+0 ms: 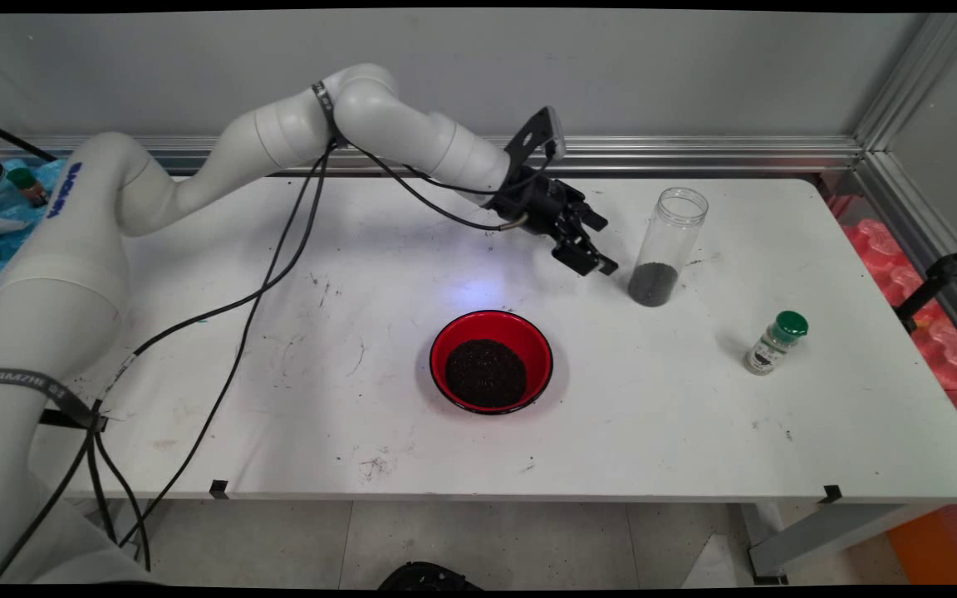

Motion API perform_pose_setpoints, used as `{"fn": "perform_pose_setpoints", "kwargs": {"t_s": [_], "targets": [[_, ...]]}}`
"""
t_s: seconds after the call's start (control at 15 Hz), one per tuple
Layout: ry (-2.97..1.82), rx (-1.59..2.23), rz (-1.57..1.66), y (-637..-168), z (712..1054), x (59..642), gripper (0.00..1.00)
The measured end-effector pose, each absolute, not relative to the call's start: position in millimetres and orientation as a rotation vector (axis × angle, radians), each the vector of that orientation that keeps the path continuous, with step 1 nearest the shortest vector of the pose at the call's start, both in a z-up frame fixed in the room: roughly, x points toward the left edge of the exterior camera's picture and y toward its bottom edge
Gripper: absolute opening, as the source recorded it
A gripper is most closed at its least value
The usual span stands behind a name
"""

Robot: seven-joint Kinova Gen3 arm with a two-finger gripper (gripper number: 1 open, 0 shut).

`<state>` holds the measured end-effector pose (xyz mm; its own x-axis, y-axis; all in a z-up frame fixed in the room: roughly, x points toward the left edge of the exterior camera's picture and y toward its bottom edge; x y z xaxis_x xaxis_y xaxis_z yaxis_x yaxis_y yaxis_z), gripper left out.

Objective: Pick up the black seasoning powder from the table

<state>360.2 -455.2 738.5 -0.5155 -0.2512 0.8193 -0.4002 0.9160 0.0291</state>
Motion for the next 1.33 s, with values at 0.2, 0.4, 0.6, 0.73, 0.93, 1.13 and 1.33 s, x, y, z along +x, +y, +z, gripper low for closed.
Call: {"fn": "perform_pose_setpoints", "kwargs": {"t_s": [0.2, 0.4, 0.6, 0.73, 0.93, 1.13, 1.33], "targets": [[-2.133, 0.448, 0.197, -458, 733, 349, 1.00], [-2.127, 0.434, 0.195, -461, 729, 337, 1.00], [-2.124, 0.429, 0.192, -464, 723, 326, 1.00], [-2.122, 0.428, 0.190, -465, 720, 319, 1.00], [-2.120, 0.430, 0.189, -467, 714, 309, 1.00], [-2.120, 0.440, 0.189, -470, 709, 300, 1.00], [-2.117, 0.460, 0.189, -471, 704, 294, 1.00]]}}
